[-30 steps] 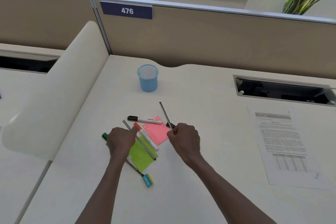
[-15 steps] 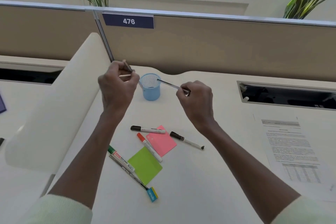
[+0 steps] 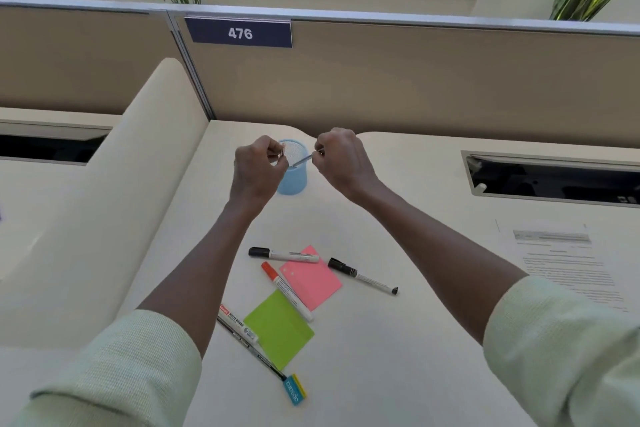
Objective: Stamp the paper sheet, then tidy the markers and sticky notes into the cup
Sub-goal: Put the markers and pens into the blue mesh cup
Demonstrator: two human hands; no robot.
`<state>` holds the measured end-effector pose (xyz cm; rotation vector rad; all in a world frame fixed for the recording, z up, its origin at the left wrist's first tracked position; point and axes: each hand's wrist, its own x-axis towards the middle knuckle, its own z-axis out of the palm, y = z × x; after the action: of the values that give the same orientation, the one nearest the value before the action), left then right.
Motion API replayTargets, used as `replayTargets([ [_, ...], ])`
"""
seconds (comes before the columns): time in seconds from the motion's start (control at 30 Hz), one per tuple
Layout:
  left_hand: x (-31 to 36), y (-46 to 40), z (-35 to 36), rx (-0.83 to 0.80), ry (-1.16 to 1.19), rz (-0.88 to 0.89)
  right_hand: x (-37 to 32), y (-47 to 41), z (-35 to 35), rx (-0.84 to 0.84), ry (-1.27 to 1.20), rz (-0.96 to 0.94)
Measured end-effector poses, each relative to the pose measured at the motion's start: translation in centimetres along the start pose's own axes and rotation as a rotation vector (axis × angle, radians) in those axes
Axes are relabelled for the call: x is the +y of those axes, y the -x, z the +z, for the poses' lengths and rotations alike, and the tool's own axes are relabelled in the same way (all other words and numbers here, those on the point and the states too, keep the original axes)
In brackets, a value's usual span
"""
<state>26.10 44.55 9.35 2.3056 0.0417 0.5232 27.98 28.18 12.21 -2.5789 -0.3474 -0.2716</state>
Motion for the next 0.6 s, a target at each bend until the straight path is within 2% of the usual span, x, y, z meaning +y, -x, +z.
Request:
replayTargets([
  [0.17,-0.8,0.9,0.0,-0.138,-0.015,0.003,0.8,-0.3,0.8,-0.054,-0.081,-0.012],
  [0.3,-1.0,2.1,-1.0,-0.075,0.007,0.006,1.1,0.9,0.9,-0.011,-0.135,-0.003],
  [0.43,-1.2,4.2,-2.3,-0.002,0.022,-0.062,1.3,3.2,0.7,0.043,-0.145,0.003],
  [0.6,-2.2,8.3,-3.7,0.043,0.048,-0.207,1.7,7.6,1.4,-0.029,-0.141,0.019],
])
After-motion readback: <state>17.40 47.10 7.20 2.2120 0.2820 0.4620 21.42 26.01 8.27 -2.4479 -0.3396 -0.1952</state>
